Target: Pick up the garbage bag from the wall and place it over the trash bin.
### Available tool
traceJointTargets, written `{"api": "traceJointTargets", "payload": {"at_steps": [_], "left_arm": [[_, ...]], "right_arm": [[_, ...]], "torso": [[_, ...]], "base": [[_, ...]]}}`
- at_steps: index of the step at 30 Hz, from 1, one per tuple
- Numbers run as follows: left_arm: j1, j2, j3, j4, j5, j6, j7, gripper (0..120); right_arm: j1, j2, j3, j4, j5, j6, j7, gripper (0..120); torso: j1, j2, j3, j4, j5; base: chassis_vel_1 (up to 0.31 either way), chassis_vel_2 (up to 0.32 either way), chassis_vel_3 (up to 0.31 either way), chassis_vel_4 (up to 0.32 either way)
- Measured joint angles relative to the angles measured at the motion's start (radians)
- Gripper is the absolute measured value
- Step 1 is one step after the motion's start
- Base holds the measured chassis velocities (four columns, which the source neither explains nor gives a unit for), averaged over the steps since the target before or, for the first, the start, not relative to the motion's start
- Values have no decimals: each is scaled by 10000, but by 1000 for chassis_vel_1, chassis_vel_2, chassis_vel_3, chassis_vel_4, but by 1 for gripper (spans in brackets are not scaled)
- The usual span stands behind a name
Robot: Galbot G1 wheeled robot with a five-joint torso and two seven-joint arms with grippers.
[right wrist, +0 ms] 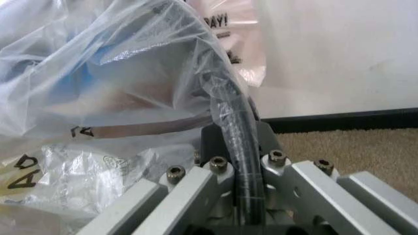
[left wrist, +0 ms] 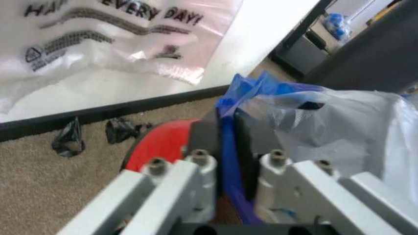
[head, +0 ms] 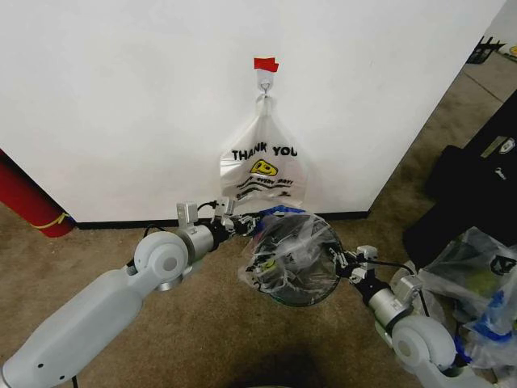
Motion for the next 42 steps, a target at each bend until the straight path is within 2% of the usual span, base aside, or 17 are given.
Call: {"api": "traceJointTargets", "payload": {"at_steps": [1,3,10,15,21,25,29,31,34,38,39,42], "left_arm": [[-26,-11,5,42,7,-22,-15,1],[-65,-25,30,148,53,-54,-25,0],[-183,-26,180,812,474,-161,50,0],[-364,8,615,1316,1019,-166,452,0],[-427,22,863,1529,1546,-14,600,0],[-410,51,714,1413,1498,108,432,0],[-388,68,463,1219,881,431,-32,13],[-333,134,264,1052,690,552,-147,25],[-288,217,157,897,661,579,-155,31],[23,411,135,708,1621,-204,0,50],[23,411,135,708,1621,-204,0,50],[216,384,-60,528,1628,-616,-819,63]], "right_arm": [[-7,5,-4,22,-1,0,0,0],[-26,5,-7,47,-36,8,-24,0],[91,-97,-276,61,-100,106,-220,0],[77,-161,-323,117,-152,178,-303,0],[63,-187,-329,155,-170,220,-317,0],[49,-135,-329,156,-181,240,-317,0],[36,-18,-334,135,-184,252,-296,0],[37,88,-392,96,-193,256,-257,0],[35,183,-436,64,-193,256,-209,0],[-52,403,-440,17,-180,221,-181,0],[-52,403,-440,17,-180,221,-181,0],[-63,561,-512,-7,-195,217,-34,0]], "torso": [[0,0,0,-1,1],[0,0,0,0,0],[0,0,0,3,0],[0,0,0,-1,0],[0,0,0,-1,-1],[0,0,0,0,-1],[0,0,0,-1,-1],[0,0,0,0,-1],[0,0,0,0,0],[0,0,0,1,0],[0,0,0,1,0],[0,0,0,-1,-2]], "base": [[0,0,0,0],[0,0,0,0],[0,0,0,0],[0,0,0,0],[0,0,0,0],[0,0,0,0],[0,0,0,0],[0,0,0,0],[0,0,0,0],[0,0,0,0],[0,0,0,0],[0,0,0,0]]}}
